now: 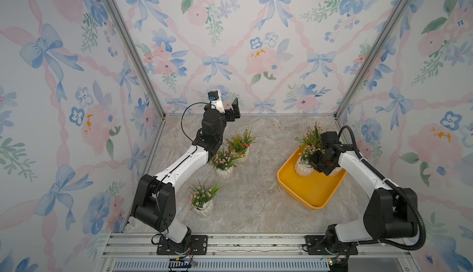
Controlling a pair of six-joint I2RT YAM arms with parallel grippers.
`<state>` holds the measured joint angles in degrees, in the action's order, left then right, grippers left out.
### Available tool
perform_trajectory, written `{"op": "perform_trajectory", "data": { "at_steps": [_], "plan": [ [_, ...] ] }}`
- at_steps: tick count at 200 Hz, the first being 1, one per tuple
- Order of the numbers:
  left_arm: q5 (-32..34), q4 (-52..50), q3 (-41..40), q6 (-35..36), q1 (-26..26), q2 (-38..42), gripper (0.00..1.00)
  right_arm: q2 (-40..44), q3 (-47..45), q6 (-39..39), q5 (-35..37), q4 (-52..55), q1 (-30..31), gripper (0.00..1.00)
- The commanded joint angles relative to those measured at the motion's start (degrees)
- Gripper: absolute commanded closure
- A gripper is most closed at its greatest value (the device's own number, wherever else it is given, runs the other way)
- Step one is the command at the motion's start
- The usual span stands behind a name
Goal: Put the potted gypsophila into the storage box
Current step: Place the baby's breath potted plant at the storage box.
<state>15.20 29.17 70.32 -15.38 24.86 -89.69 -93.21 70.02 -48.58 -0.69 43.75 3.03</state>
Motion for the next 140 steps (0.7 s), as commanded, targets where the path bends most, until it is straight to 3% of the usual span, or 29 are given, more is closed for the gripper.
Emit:
{"op": "perform_trajectory", "data": {
  "at_steps": [1, 79, 104, 140],
  "plan": [
    [0.8, 0.3, 1.7, 1.1, 0.1, -0.1, 0.02, -1.3, 2.7, -0.1, -0.2, -1.3, -0.4, 1.00],
    [0.7, 0.2, 1.5, 0.4, 0.1, -0.2, 0.02, -4.0, 4.0, 0.2, -0.3, -2.7, -0.4, 0.91],
    [1.1, 0.2, 1.0, 0.2, 0.1, 0.1, 0.02, -3.6, 4.4, 0.2, -0.4, -2.4, -0.4, 0.76],
    [1.8, 0.3, 0.2, -0.3, 0.1, 0.2, 0.02, -1.9, 4.0, 0.1, 0.6, -2.2, -0.4, 0.64]
  ]
}}
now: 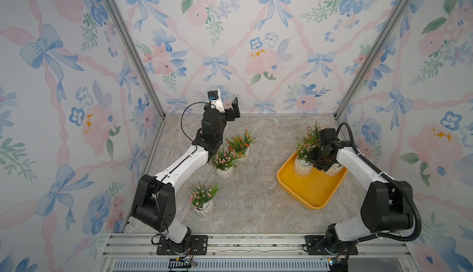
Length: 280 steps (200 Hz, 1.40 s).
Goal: Put the potted gypsophila into the storage box
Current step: Place the baby's breath potted plant at the storage box, then pick up the baby's breath potted plant from the center of the board.
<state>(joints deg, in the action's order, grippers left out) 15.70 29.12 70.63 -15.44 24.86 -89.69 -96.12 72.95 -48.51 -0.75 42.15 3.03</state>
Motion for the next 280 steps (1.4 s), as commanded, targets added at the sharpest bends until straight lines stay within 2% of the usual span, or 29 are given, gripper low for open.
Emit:
{"op": "perform_trajectory", "data": {
  "at_steps": [1, 57, 87, 105, 179, 206, 241, 280],
  "plan": [
    [1.3, 0.3, -0.1, -0.3, 0.2, 0.2, 0.02, 1.0, 1.1, 0.0, 0.7, -0.6, -0.4, 0.64],
    [0.5, 0.3, -1.1, -1.0, 0.2, 0.1, 0.02, 3.8, -1.1, -0.8, 0.3, -2.3, -0.1, 0.58],
    [0.1, 0.2, -0.6, -0.8, 0.2, -0.1, 0.02, 8.5, -1.7, -0.3, 2.8, -4.1, 1.1, 0.47],
    [-0.7, 0.2, 0.5, -0.7, 0.1, -0.9, 0.02, 11.2, -0.7, -0.7, 7.0, -2.1, 1.9, 0.41],
    [-5.9, -0.3, 2.5, -2.4, -1.6, -1.8, 0.02, 20.2, -0.7, -3.3, 14.1, -2.9, 5.7, 0.37],
    [-7.7, -0.6, 2.6, -2.8, -2.5, -1.3, 0.02, 21.8, 1.7, -2.6, 19.2, -1.9, 8.7, 0.37],
    [-11.1, -1.1, 3.3, -4.8, -4.1, -1.2, 0.02, 21.5, 5.8, -0.6, 21.2, -1.3, 11.5, 0.37],
    [-13.6, -2.4, 3.6, -5.3, -4.8, -0.5, 0.02, 17.2, 10.5, 1.9, 22.4, -2.3, 16.8, 0.37]
  ]
}}
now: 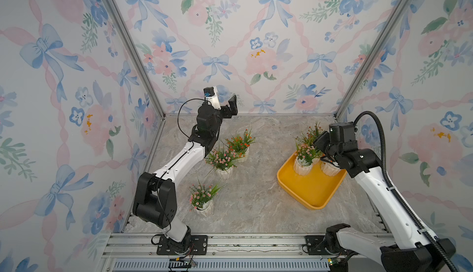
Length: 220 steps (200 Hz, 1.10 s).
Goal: Put the potted gypsophila into the storage box
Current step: Pick up the baby's breath potted plant from the center of the board.
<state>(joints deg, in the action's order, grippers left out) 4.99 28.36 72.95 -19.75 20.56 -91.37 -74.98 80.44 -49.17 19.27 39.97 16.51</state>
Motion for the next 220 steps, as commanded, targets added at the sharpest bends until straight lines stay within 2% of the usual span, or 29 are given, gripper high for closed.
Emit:
{"op": "perform_trajectory", "data": {
  "at_steps": [1, 51, 67, 92, 100, 106, 114, 123, 127, 138, 160, 178, 197, 220],
  "plan": [
    [-2.9, -1.7, 1.2, -1.0, -0.6, 1.2, 0.02, -4.1, 3.1, 2.6, 2.4, -0.1, 3.4, 0.37],
    [-6.8, -2.9, -0.2, -4.3, -1.8, 2.6, 0.02, -11.7, 9.1, 4.5, 0.8, -2.2, 8.4, 0.37],
    [-6.7, -3.0, -1.6, -8.0, -1.7, 2.7, 0.02, -12.9, 8.7, 4.5, 0.9, -2.5, 9.9, 0.37],
    [-8.6, -3.1, -3.8, -8.2, -1.5, 2.9, 0.02, -13.5, 7.2, 6.5, 0.0, -5.0, 10.5, 0.35],
    [-4.8, -3.1, -3.7, -7.6, -0.9, 3.2, 0.02, -14.0, 9.1, 8.8, 5.2, -2.2, 10.9, 0.35],
    [-3.1, -5.3, -2.0, -9.2, -1.3, 2.8, 0.02, -14.5, 10.6, 7.5, 8.3, 0.4, 11.0, 0.31],
    [-8.1, -8.1, 1.2, -9.9, -3.0, 2.1, 0.02, -14.7, 11.2, 6.3, 3.8, -0.6, 10.3, 0.30],
    [-5.4, -8.7, 2.6, -13.4, -3.4, 1.5, 0.02, -14.7, 9.2, 6.7, 0.5, -7.8, 10.2, 0.30],
    [-6.1, -8.2, 2.8, -13.9, -3.4, 1.1, 0.02, -14.9, 8.9, 7.0, -0.2, -10.0, 10.3, 0.30],
    [-11.5, -9.7, 4.2, -11.9, -3.3, 0.1, 0.02, -16.3, 11.6, 7.8, -0.5, -7.7, 10.0, 0.30],
    [-8.4, -9.7, 1.2, -11.7, -3.4, 3.0, 0.02, -17.2, 14.6, 8.9, 2.9, 1.1, 11.7, 0.30],
    [-6.7, -9.6, 0.5, -7.7, -3.6, 5.0, 0.02, -15.3, 10.6, 7.8, 1.4, -1.5, 12.8, 0.30],
    [-6.5, -9.5, -0.4, -7.5, -4.5, 6.3, 0.02, -14.6, 8.3, 5.3, -0.5, -5.1, 13.6, 0.30],
    [-6.6, -9.5, -2.1, -8.0, -5.3, 6.8, 0.02, -16.2, 9.5, 5.2, -1.0, -7.6, 16.0, 0.30]
  ]
}}
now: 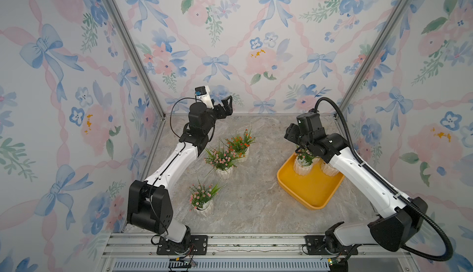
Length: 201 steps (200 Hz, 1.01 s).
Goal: Put the potted gypsophila into the storage box
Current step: Pick up the baby's breath potted plant from the center of the board.
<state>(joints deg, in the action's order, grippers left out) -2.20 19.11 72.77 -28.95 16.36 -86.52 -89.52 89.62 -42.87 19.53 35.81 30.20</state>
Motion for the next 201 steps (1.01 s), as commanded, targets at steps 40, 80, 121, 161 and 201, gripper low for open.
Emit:
{"op": "perform_trajectory", "data": {
  "at_steps": [40, 80, 121, 161, 201],
  "plan": [
    [-0.2, -0.4, -2.1, -0.9, -3.7, 0.0, 0.02, -11.9, 6.8, -3.3, -5.9, -0.8, 3.7, 0.30],
    [-2.1, -0.3, -2.0, -0.1, -4.7, -0.1, 0.02, -22.3, 12.7, -5.1, -11.4, -2.1, 4.3, 0.33],
    [-0.5, -0.4, -5.7, 1.1, -7.6, 3.1, 0.02, -28.4, 11.4, -7.9, -16.5, -2.0, 4.3, 0.40],
    [-0.6, 1.3, -7.5, 1.1, -9.3, 3.7, 0.02, -31.5, 7.4, -9.3, -21.8, -8.3, 5.3, 0.41],
    [-1.0, 2.7, -8.0, 1.5, -9.5, 3.1, 0.02, -38.6, 14.9, -9.0, -24.2, -6.5, 7.0, 0.41]
  ]
}}
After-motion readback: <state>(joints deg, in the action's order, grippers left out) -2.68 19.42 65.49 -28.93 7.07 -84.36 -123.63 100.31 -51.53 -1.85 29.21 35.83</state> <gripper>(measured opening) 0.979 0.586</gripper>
